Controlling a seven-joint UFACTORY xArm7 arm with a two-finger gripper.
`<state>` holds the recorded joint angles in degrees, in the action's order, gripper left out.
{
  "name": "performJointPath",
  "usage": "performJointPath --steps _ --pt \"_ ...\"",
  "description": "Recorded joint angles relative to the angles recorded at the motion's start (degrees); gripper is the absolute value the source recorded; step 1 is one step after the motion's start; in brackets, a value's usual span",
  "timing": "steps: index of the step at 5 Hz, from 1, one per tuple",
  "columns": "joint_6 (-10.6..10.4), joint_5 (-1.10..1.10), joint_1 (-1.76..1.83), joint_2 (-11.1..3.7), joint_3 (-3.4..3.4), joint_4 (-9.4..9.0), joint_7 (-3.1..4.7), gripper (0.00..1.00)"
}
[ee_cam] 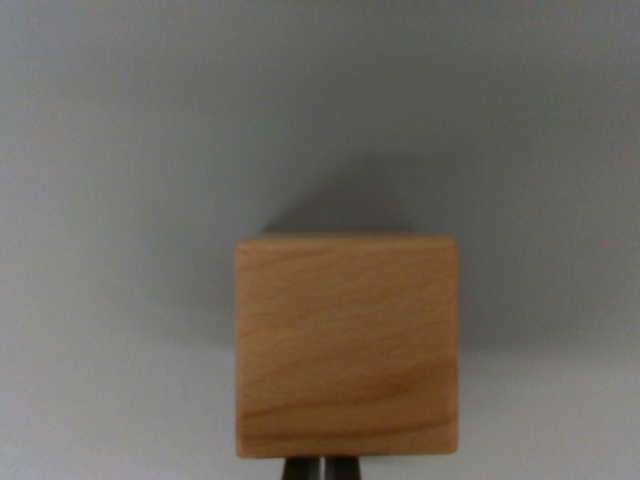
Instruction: Push wooden cube
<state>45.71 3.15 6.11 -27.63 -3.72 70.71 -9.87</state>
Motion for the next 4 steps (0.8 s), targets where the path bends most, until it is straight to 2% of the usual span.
performJointPath --steps 1,2,3,4 --pt "1.08 0.02 -0.04 -1.67 0.09 2.75 0.19 1.0" --pt "1.08 0.02 -0.04 -1.67 0.09 2.75 0.19 1.0" --pt "2.09 0.04 -0.07 -3.25 0.17 5.35 0.37 1.0" --pt "2.09 0.04 -0.07 -3.25 0.17 5.35 0.37 1.0"
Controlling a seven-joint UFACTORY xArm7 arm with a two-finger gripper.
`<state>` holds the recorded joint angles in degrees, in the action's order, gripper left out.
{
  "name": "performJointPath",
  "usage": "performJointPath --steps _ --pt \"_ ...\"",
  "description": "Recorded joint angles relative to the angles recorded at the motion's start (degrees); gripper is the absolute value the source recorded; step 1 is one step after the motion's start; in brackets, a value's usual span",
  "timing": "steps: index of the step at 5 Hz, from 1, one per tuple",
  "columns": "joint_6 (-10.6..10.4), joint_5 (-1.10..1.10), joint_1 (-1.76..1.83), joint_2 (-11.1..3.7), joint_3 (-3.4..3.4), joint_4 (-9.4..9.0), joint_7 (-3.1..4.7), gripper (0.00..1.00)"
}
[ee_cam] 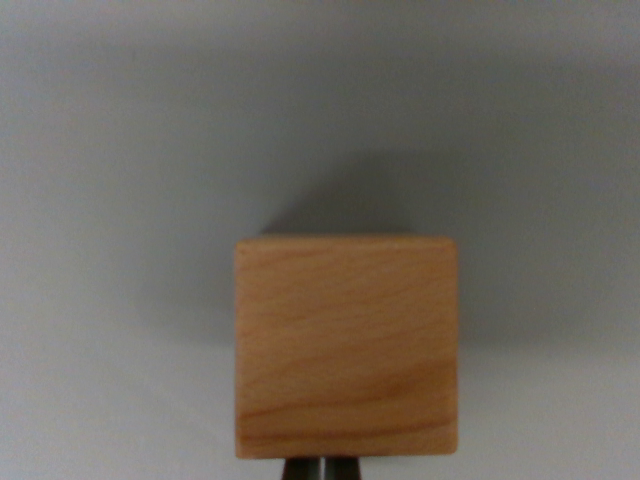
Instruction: Push wooden cube
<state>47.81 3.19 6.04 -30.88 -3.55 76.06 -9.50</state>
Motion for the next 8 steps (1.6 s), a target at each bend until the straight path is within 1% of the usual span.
performJointPath --steps 1,2,3,4,5,6,7,8 --pt "1.07 0.02 -0.04 -1.65 0.09 2.72 0.19 1.0" --pt "1.07 0.02 -0.04 -1.65 0.09 2.72 0.19 1.0" --pt "2.1 0.04 -0.07 -3.25 0.17 5.35 0.37 1.0" --pt "2.1 0.04 -0.07 -3.25 0.17 5.35 0.37 1.0" --pt "3.09 0.06 -0.1 -4.78 0.25 7.88 0.54 1.0" --pt "3.09 0.06 -0.1 -4.78 0.25 7.88 0.54 1.0" --pt "4.01 0.07 -0.14 -6.22 0.32 10.23 0.71 1.0" --pt "4.01 0.07 -0.14 -6.22 0.32 10.23 0.71 1.0"
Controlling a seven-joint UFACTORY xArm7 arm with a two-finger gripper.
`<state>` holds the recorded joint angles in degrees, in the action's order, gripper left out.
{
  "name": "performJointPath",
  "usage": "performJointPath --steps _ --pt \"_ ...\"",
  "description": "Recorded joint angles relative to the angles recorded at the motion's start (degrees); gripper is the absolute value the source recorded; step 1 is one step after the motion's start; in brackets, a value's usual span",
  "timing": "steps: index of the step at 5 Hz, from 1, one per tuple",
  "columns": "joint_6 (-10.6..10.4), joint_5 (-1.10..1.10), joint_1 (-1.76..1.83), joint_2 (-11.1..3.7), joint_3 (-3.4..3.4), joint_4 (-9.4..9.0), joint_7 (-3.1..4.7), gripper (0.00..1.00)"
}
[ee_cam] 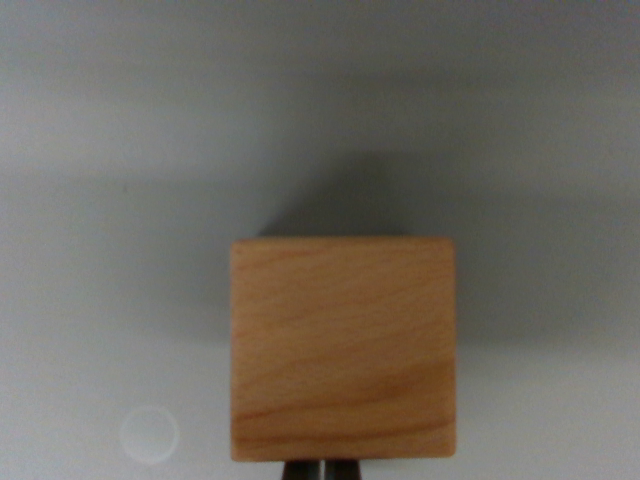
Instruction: Push wooden cube
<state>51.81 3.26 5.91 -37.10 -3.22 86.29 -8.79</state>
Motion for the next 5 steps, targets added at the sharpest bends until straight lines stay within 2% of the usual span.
performJointPath --steps 1,2,3,4,5 --pt "0.83 0.02 -0.03 -1.28 0.07 2.11 0.15 1.0" --pt "0.83 0.02 -0.03 -1.28 0.07 2.11 0.15 1.0" --pt "1.57 0.03 -0.05 -2.44 0.13 4.02 0.28 1.0" --pt "1.57 0.03 -0.05 -2.44 0.13 4.02 0.28 1.0" --pt "2.21 0.04 -0.07 -3.42 0.18 5.63 0.39 1.0"
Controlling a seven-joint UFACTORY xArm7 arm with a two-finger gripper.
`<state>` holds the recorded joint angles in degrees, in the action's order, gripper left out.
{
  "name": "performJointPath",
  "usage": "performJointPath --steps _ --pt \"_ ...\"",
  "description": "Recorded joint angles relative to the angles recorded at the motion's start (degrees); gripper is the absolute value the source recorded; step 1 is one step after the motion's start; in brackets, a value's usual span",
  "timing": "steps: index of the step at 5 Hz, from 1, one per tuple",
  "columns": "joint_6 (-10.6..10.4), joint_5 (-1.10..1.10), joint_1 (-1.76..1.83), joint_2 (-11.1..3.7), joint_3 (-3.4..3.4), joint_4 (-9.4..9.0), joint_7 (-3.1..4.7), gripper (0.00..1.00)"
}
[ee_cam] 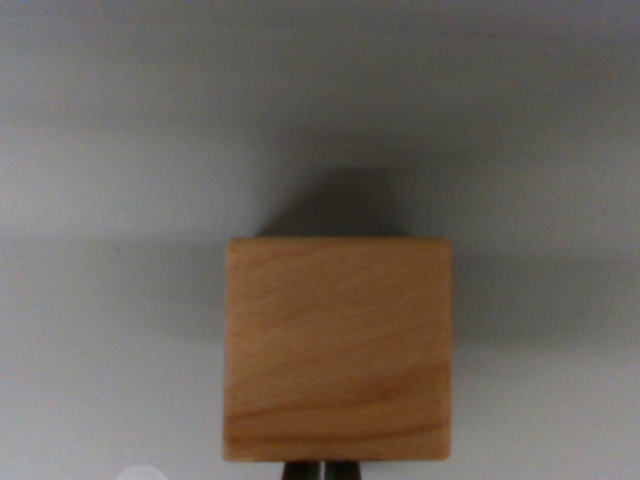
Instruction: Push wooden cube
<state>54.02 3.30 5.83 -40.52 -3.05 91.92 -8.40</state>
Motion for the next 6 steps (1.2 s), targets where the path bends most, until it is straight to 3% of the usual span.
performJointPath --steps 6 --pt "1.03 0.02 -0.03 -1.6 0.08 2.63 0.18 1.0"
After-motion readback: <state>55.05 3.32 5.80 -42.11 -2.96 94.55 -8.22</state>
